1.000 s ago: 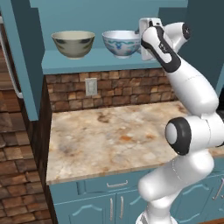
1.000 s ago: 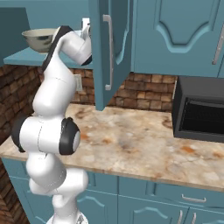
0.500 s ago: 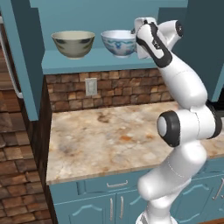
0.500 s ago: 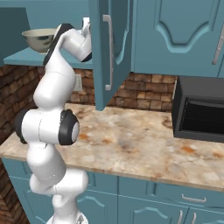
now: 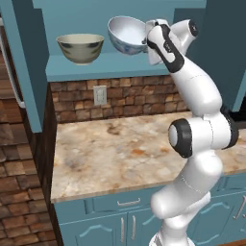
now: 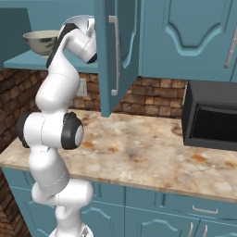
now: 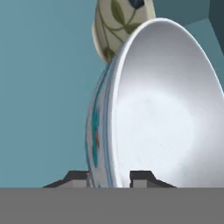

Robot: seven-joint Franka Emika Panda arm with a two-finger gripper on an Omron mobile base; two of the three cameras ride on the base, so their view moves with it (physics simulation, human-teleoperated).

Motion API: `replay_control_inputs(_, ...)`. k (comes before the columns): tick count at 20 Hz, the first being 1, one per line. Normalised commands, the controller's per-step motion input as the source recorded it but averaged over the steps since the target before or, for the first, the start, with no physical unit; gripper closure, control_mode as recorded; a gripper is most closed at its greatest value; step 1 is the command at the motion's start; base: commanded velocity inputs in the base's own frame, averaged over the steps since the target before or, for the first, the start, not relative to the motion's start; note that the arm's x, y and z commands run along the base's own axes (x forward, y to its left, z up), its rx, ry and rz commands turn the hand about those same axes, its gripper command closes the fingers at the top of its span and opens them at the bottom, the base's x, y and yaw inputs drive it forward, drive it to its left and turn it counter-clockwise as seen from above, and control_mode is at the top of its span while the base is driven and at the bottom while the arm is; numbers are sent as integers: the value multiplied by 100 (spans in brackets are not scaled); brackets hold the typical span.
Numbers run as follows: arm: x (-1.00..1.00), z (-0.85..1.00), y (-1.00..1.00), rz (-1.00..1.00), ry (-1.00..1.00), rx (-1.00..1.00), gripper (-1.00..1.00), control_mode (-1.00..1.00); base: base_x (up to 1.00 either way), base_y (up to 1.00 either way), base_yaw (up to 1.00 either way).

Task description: Pick up the bowls from the cabinet and place each bowl in front of a stool on the dining counter.

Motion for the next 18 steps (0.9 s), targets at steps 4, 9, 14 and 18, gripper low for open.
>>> replay_control_inputs(4,-30,0,0,-11,0,0,100,-100,0,0,0)
replay_control_inputs(9,-59,0,-3,-17,-1,0,100,-100,0,0,0)
replay_control_inputs(14,-99,0,0,-12,3,5,100,-100,0,0,0)
replay_control_inputs(18,-100,0,0,-9,17,9,100,-100,0,0,0)
